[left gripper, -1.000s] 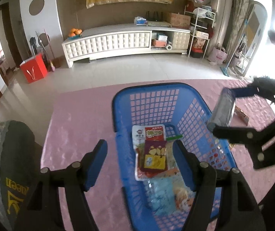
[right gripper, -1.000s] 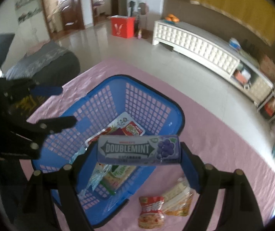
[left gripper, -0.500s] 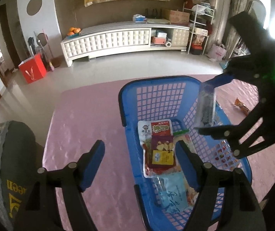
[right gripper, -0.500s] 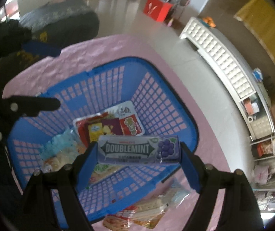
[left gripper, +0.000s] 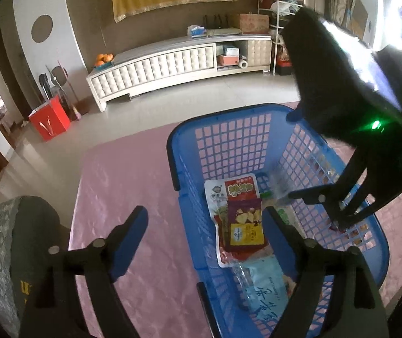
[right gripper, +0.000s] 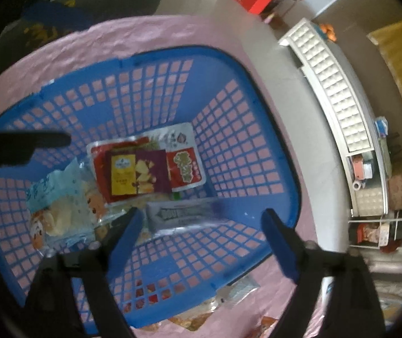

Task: Organize snacks
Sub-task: 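Lower the DOUBLEMINT pack into the basket and open the right tool, then move both open tools back toward the remaining snacks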

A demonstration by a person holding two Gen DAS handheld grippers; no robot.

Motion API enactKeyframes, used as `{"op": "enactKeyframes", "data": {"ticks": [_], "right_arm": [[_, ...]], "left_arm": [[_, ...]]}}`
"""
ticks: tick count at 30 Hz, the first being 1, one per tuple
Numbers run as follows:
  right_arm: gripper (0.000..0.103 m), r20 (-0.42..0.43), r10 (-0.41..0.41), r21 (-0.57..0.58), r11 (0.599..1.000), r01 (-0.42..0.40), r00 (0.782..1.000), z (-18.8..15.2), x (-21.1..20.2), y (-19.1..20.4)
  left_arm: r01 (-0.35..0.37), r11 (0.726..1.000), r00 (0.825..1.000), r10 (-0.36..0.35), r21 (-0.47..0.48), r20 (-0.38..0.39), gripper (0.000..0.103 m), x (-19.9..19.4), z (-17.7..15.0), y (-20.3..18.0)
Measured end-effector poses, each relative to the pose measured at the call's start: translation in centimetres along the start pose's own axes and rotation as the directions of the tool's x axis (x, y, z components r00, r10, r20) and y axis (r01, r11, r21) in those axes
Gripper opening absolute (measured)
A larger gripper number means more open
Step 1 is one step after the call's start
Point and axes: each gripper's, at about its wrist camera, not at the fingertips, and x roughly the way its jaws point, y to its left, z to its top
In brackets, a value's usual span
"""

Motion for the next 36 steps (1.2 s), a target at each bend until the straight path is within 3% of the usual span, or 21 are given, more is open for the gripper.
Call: {"op": "enactKeyframes", "data": {"ticks": [6,15,20,22,24,36], "right_arm": [[0.100,0.062,-0.007,0.047,0.999,0.004,0.998,-1.8,-3.6,0.5],[0.100,0.166,-0.062,0.170,0.985,0.034,0.984,-5.7,-9.8,1.2],[0.100,0.212,-0.089,0.248,0.968,0.035,0.973,-9.1,-13.0,1.2],[0.100,0.229,-0.097,0.282,0.959,0.029,0.969,-10.4,-14.2,0.8],[0.100,0.259,-0.094,0.318,0.948,0.007,0.961,-12.1,-15.4,0.7],[0.100,0.301,-0.162,0.473,0.881,0.001,0.940,-21.2,-17.5,-0.1]], "left_arm": [[0.007,1.000,1.000,-0.007,-0.011,0.009,0.083,-0.9,-0.1,-0.3],[0.043,0.998,0.997,-0.040,-0.043,0.066,0.086,-5.5,0.4,-2.4],[0.044,0.999,0.996,-0.042,-0.018,0.082,0.086,-8.0,0.4,-5.4],[0.047,0.999,0.994,-0.044,-0.021,0.100,0.091,-8.9,0.5,-6.6],[0.051,0.998,0.990,-0.046,-0.029,0.135,0.103,-10.0,0.5,-7.7],[0.041,0.999,0.989,-0.037,-0.028,0.140,0.103,-11.6,0.2,-15.8]]}}
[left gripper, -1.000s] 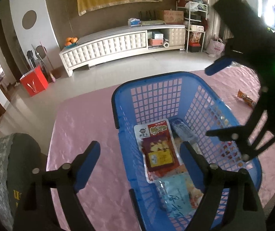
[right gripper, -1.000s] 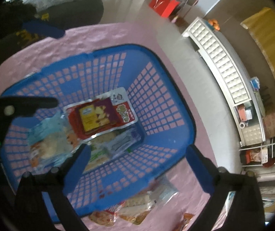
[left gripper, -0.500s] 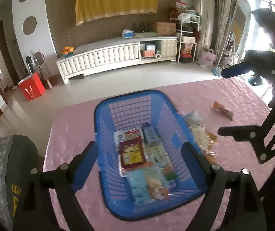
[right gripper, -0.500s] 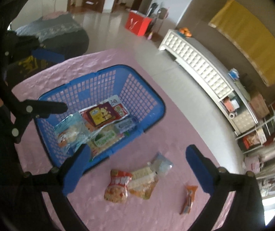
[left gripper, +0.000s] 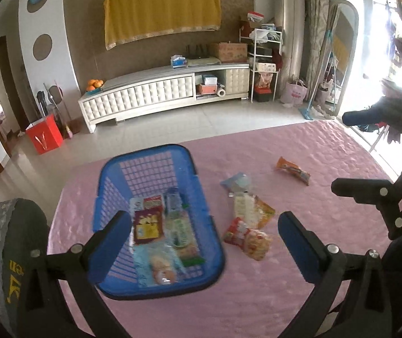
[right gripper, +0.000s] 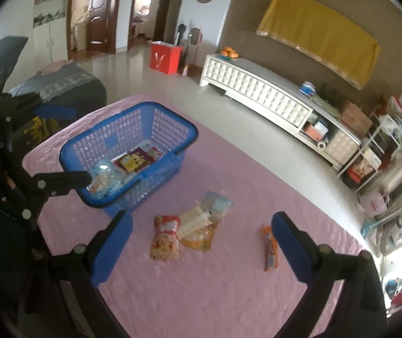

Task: Organize snacks
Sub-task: 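Move both open tools back toward the remaining snacks, then grasp the red-and-white snack bag with left tool while right tool grasps the orange bar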

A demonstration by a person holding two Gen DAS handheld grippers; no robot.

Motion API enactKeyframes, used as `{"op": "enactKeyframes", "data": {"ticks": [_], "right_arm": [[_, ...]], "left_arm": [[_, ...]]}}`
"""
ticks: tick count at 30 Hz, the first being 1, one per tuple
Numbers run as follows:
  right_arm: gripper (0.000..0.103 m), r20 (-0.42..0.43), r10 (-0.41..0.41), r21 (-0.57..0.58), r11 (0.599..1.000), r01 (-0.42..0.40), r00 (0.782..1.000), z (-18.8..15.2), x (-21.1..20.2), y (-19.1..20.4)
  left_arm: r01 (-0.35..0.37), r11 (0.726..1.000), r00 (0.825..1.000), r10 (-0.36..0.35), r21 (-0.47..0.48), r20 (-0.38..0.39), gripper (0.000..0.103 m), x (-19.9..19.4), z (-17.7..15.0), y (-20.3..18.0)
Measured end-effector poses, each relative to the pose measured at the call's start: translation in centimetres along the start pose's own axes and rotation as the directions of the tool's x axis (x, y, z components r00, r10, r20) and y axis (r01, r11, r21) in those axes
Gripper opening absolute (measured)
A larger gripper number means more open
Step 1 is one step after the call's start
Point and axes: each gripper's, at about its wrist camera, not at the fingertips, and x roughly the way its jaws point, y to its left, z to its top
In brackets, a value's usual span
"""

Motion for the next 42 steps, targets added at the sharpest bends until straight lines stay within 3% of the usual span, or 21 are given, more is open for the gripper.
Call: {"op": "enactKeyframes", "data": {"ticks": [5,14,20,27,31,35,42], "right_arm": [[0.100,0.011,-0.011,0.070,0.997,0.010,1.000,-3.1,-0.2,-2.2],[0.100,-0.001,0.004,0.169,0.986,-0.004,1.000,-8.9,2.0,-4.3],[0.100,-0.024,0.010,0.243,0.970,-0.004,1.000,-11.6,4.0,-4.8],[0.100,-0.071,-0.005,0.296,0.955,0.026,0.997,-12.7,6.5,-5.8],[0.100,-0.081,-0.011,0.311,0.950,0.036,0.997,-13.3,8.2,-6.6],[0.100,-0.101,-0.013,0.365,0.930,0.049,0.995,-14.1,9.7,-7.7],[0.100,-0.131,-0.050,0.358,0.929,0.095,0.990,-14.6,12.6,-8.9]], "left_arm": [[0.013,0.999,1.000,-0.014,-0.047,-0.004,0.103,0.3,-0.9,-2.9],[-0.051,0.994,0.996,0.044,-0.092,-0.081,0.103,3.7,-3.4,-8.8],[-0.067,0.974,0.987,0.032,-0.216,-0.158,0.103,7.3,-5.2,-9.8],[-0.153,0.959,0.970,0.099,-0.240,-0.223,0.103,10.8,-6.9,-11.0],[-0.166,0.941,0.963,0.089,-0.296,-0.255,0.103,12.9,-7.3,-10.6],[-0.181,0.950,0.955,0.108,-0.256,-0.275,0.102,15.0,-7.3,-11.0],[-0.233,0.936,0.941,0.149,-0.264,-0.304,0.086,18.0,-7.3,-10.2]]}}
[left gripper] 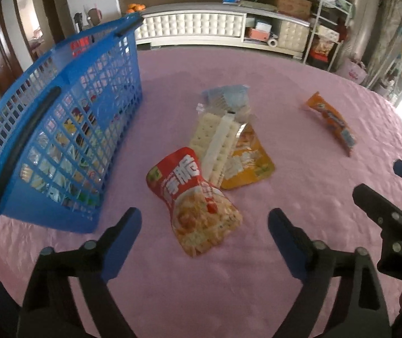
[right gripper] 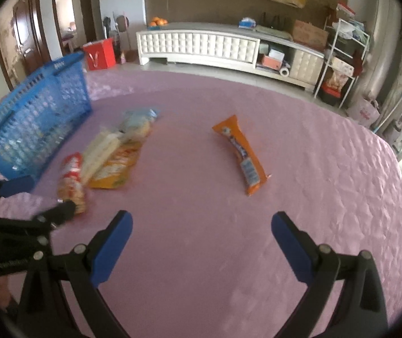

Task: Organize snacks
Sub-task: 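Grasp the red-and-white snack bag with left tool while right tool grasps the orange bar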

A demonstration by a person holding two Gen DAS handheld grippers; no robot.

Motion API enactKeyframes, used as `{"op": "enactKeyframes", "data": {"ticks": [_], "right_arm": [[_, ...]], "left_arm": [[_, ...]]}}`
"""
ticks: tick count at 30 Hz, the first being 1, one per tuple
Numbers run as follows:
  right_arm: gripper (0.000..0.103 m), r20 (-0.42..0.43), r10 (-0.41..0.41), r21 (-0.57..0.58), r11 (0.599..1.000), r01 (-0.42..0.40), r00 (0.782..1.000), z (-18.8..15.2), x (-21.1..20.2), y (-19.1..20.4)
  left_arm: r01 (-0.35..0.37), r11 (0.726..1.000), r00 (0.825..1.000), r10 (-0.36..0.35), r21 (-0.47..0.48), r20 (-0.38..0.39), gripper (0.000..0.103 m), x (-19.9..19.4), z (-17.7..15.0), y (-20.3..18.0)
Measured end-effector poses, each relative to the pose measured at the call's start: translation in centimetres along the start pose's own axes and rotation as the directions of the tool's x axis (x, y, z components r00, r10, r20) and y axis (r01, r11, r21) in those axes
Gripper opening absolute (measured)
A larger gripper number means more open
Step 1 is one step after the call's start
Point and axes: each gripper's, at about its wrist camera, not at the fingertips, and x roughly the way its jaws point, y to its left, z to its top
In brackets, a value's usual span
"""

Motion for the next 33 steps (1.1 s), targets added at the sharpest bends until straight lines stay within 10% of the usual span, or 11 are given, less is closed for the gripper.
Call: {"op": "enactKeyframes", "data": {"ticks": [11,21,33], "right_arm": [[0.100,0.008,0.023,0.007,1.000,-0.023,1.000,-0.1,0.0,0.0],[0.100,0.010,0.029,0.021,0.999,-0.029,1.000,-0.1,0.0,-0.2],[0.100,0.005,0.032,0.062,0.998,-0.033,0.999,0.6,0.0,-1.0]], "left_arm": [[-0.027,0.998,0.999,0.025,-0.061,-0.036,0.083,3.2,1.9,1.6],[0.049,0.996,0.996,-0.054,-0.070,-0.071,0.027,3.0,1.1,1.3],[0.137,0.991,0.989,-0.137,0.003,0.047,0.024,-1.7,1.3,0.7]]}}
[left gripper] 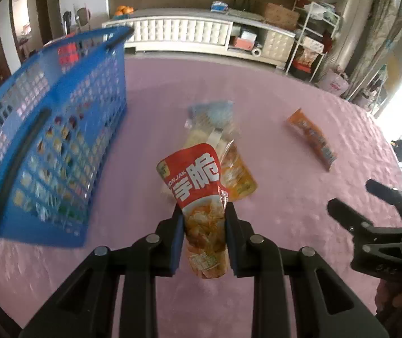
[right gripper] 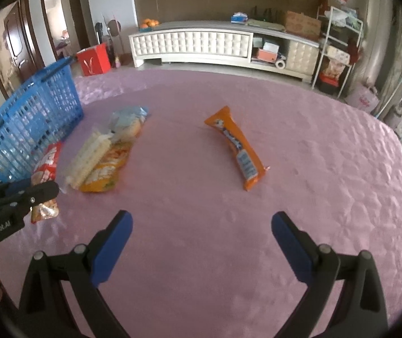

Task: Organize snacks
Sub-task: 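Grasp the red-and-white snack bag with left tool while right tool grasps the orange bar, then carry the red snack bag and orange bar over the blue basket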

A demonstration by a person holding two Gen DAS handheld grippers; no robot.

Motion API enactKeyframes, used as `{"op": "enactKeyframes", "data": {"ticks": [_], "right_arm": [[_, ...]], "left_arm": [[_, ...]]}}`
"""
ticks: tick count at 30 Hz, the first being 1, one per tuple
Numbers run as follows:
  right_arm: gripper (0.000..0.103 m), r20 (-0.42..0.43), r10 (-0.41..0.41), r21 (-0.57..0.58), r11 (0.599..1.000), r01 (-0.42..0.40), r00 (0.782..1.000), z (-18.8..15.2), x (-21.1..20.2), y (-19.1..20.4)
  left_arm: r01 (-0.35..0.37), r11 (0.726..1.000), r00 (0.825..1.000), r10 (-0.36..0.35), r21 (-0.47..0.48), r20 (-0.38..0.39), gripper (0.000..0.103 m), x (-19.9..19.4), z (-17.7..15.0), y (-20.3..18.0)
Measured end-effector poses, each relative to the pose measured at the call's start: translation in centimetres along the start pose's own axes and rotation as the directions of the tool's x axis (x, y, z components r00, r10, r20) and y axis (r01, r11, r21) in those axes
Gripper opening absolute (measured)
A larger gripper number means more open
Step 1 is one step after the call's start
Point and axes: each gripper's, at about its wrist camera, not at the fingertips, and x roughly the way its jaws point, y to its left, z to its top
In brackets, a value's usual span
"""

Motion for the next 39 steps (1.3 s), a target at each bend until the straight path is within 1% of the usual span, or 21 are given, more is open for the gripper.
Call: {"op": "enactKeyframes", "data": {"ticks": [2,4,6,10,13,14,15,16,17,18,21,22,23,25,27,28,29,31,35,38,39], "right_arm": [[0.100,-0.001,-0.011,0.004,1.000,0.011,1.000,0.6,0.2,-0.2],[0.100,0.004,-0.031,-0.009,0.999,0.031,1.000,1.4,0.5,-0.4],[0.100,0.009,-0.048,-0.029,0.998,0.048,0.999,2.6,1.1,-0.8],[0.100,0.012,-0.041,-0.063,0.997,0.042,0.999,4.9,2.8,-1.6],[0.100,0.036,-0.048,-0.084,0.995,0.051,0.998,5.9,3.6,-2.2],[0.099,0.026,-0.057,-0.092,0.994,0.060,0.998,6.2,4.4,-2.5],[0.093,0.014,-0.060,-0.094,0.994,0.061,0.998,6.4,4.9,-2.6],[0.080,-0.014,-0.055,-0.095,0.994,0.054,0.998,6.5,5.8,-2.8],[0.071,-0.031,-0.051,-0.096,0.994,0.048,0.998,6.3,6.3,-2.9],[0.068,-0.051,-0.035,-0.104,0.994,0.030,0.998,6.0,7.1,-3.1],[0.062,-0.097,-0.024,-0.123,0.992,0.012,0.995,5.2,8.7,-3.3],[0.056,-0.106,-0.010,-0.114,0.994,-0.002,0.994,5.0,8.9,-3.5],[0.056,-0.095,0.000,-0.098,0.995,-0.010,0.995,5.0,8.7,-3.7],[0.054,-0.104,0.011,-0.092,0.996,-0.021,0.995,4.9,8.5,-3.9],[0.046,-0.094,0.009,-0.110,0.994,-0.019,0.995,4.9,8.1,-3.9],[0.038,-0.090,0.009,-0.114,0.993,-0.019,0.996,4.8,7.9,-3.9],[0.032,-0.088,0.022,-0.104,0.994,-0.031,0.996,4.7,7.8,-4.1],[0.031,-0.082,0.037,-0.086,0.995,-0.044,0.996,4.7,7.9,-4.2],[0.027,-0.066,0.052,-0.089,0.994,-0.058,0.996,4.7,7.4,-3.5],[0.026,-0.046,0.069,-0.080,0.994,-0.073,0.997,4.7,6.4,-2.7],[0.026,-0.044,0.087,-0.065,0.994,-0.090,0.995,4.6,5.8,-2.2]], "left_arm": [[0.003,0.999,1.000,-0.003,0.034,0.011,0.024,0.1,0.7,-0.4],[0.000,0.999,1.000,-0.001,0.047,0.018,0.024,0.4,1.2,-0.4],[0.000,0.999,1.000,-0.001,0.050,0.016,0.024,1.1,2.2,-0.5],[-0.004,0.998,1.000,0.003,0.056,0.022,0.024,2.0,3.6,-0.7],[0.002,0.998,1.000,-0.004,0.062,0.023,0.024,2.5,4.5,-0.9],[0.002,0.998,1.000,-0.004,0.066,0.023,0.024,2.7,4.8,-1.1],[0.002,0.997,1.000,-0.004,0.071,0.023,0.024,2.9,5.0,-1.4],[0.001,0.997,1.000,-0.003,0.078,0.022,0.024,3.1,5.2,-1.7],[-0.001,0.996,1.000,-0.001,0.087,0.021,0.024,3.4,5.3,-1.9],[-0.004,0.995,1.000,0.002,0.097,0.019,0.024,3.6,5.4,-2.2],[-0.020,0.990,1.000,0.018,0.141,0.017,0.024,4.5,5.7,-3.1],[-0.022,0.989,1.000,0.020,0.145,0.015,0.024,4.8,5.7,-3.2],[-0.021,0.989,1.000,0.019,0.145,0.012,0.024,5.0,5.8,-3.4],[-0.016,0.989,1.000,0.015,0.145,0.005,0.024,5.6,5.9,-3.9],[-0.024,0.988,1.000,0.023,0.155,0.004,0.024,6.0,6.0,-4.4],[-0.026,0.987,1.000,0.026,0.158,0.003,0.024,6.2,6.0,-4.6],[-0.024,0.987,1.000,0.024,0.160,0.001,0.024,6.2,6.0,-4.8],[-0.020,0.987,1.000,0.020,0.160,0.003,0.024,6.0,5.9,-5.1],[-0.007,0.984,1.000,0.006,0.177,0.008,0.024,5.3,5.7,-5.5],[-0.001,0.984,1.000,-0.001,0.176,0.012,0.024,4.1,5.3,-5.1],[0.012,0.986,1.000,-0.014,0.167,0.011,0.024,3.6,5.1,-4.9]]}}
